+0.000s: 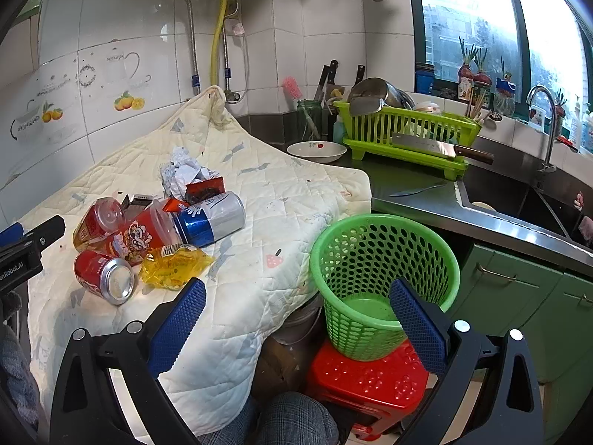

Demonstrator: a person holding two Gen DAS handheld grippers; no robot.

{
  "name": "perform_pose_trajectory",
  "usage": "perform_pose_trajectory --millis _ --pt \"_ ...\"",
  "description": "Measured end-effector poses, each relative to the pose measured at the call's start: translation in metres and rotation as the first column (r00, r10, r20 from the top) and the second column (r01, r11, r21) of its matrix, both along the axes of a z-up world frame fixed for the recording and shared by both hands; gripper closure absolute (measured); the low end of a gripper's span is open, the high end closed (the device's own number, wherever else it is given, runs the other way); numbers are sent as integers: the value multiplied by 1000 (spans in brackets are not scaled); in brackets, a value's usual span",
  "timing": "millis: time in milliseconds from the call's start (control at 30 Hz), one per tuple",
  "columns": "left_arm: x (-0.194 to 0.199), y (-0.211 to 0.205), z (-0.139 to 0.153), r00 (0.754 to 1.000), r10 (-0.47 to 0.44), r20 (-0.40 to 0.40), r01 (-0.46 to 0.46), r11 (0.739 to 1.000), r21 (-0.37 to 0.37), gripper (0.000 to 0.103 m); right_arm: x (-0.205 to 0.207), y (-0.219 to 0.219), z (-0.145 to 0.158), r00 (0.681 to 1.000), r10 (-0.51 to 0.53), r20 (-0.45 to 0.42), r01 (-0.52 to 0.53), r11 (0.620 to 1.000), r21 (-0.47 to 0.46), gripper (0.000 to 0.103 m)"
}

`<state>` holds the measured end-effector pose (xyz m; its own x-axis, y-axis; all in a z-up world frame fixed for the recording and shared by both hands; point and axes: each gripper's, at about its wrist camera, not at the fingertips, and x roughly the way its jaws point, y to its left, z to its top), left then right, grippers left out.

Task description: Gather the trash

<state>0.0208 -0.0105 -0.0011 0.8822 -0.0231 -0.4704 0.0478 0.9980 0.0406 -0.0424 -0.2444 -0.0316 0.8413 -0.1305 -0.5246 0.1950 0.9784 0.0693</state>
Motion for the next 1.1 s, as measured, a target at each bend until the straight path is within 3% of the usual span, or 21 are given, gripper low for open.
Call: perform_pose_trajectory --millis 367,600,867,1100 --pt "11 18 1 999 48 -20 -48 999 -6 5 15 4 -4 999 39 -25 -39 999 2 7" --pt "20 42 6 994 107 -28 -108 994 -17 5 36 15 -11 990 134 -51 -133 991 21 7" --pt "30 67 5 982 181 -48 -182 983 -21 5 71 42 -18 964 254 -84 -251 967 38 7" --pt "35 81 -2 974 215 -77 -217 976 -24 5 109 64 -35 932 339 -130 -325 939 113 7"
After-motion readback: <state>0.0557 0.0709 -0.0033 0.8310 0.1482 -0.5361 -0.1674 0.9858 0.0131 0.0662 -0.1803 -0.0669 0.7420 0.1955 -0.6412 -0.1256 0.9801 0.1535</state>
